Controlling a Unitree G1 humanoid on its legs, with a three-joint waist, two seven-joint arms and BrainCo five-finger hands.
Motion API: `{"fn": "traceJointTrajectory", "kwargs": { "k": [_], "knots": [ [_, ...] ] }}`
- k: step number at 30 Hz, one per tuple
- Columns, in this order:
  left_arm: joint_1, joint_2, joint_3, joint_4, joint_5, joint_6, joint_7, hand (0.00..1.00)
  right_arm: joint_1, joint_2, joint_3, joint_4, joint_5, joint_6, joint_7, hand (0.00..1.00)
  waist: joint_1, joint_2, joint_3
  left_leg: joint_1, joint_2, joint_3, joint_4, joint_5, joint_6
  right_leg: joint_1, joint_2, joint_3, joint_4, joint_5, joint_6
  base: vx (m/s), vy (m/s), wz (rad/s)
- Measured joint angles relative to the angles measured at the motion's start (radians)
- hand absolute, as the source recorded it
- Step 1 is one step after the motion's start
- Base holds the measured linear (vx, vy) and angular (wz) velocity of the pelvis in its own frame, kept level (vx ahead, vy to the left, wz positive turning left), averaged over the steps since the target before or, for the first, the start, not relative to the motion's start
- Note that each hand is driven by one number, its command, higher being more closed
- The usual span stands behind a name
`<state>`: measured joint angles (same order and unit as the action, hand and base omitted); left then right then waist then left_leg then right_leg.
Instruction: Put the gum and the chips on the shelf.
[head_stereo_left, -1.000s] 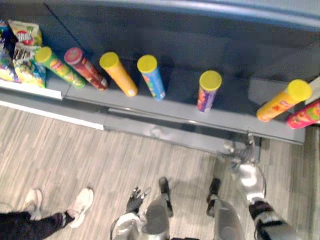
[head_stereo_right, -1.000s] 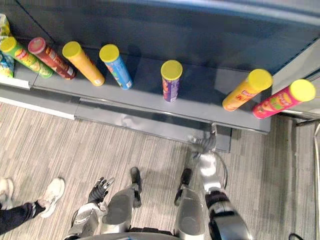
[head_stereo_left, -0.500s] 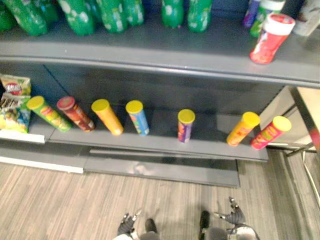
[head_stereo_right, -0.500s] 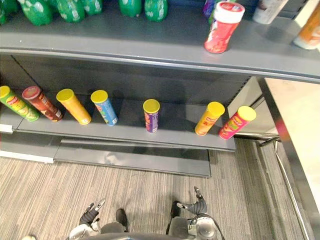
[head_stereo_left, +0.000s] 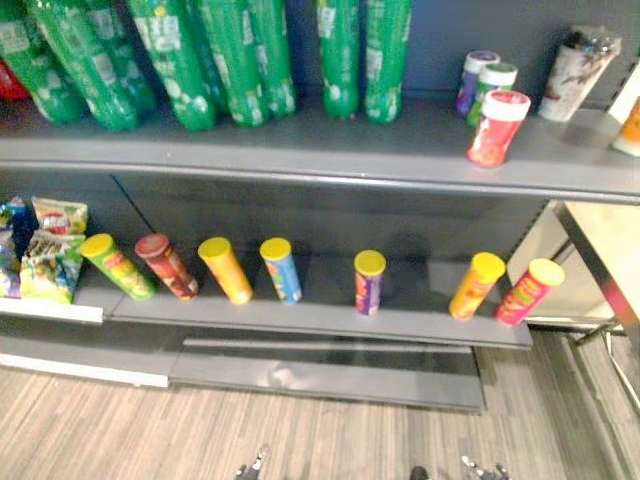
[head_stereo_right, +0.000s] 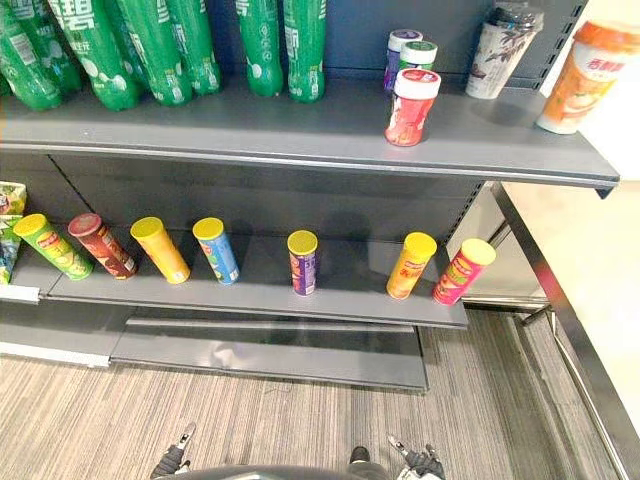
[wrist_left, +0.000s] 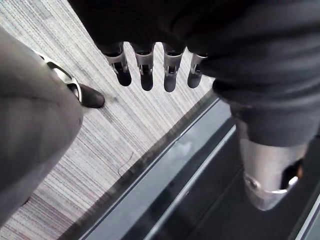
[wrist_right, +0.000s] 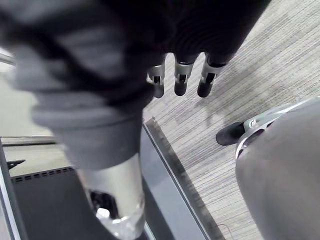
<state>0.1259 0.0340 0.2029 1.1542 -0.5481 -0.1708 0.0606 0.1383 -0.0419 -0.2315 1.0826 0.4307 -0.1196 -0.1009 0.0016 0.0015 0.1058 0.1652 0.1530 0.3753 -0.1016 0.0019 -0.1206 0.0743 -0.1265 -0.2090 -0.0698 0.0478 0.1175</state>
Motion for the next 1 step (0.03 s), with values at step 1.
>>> {"fn": "traceJointTrajectory", "kwargs": {
  "k": [1],
  "knots": [
    [0.002,0.000,0.000,0.000,0.000,0.006,0.000,0.00,0.000,-0.001,0.000,0.000,0.000,0.006,0.000,0.00,0.000,0.001,-0.004,-0.001,0.000,0.000,0.000,0.000,0.000,0.000,0.001,0.000,-0.001,0.000,0.000,0.00,0.000,0.00]
  ]
}}
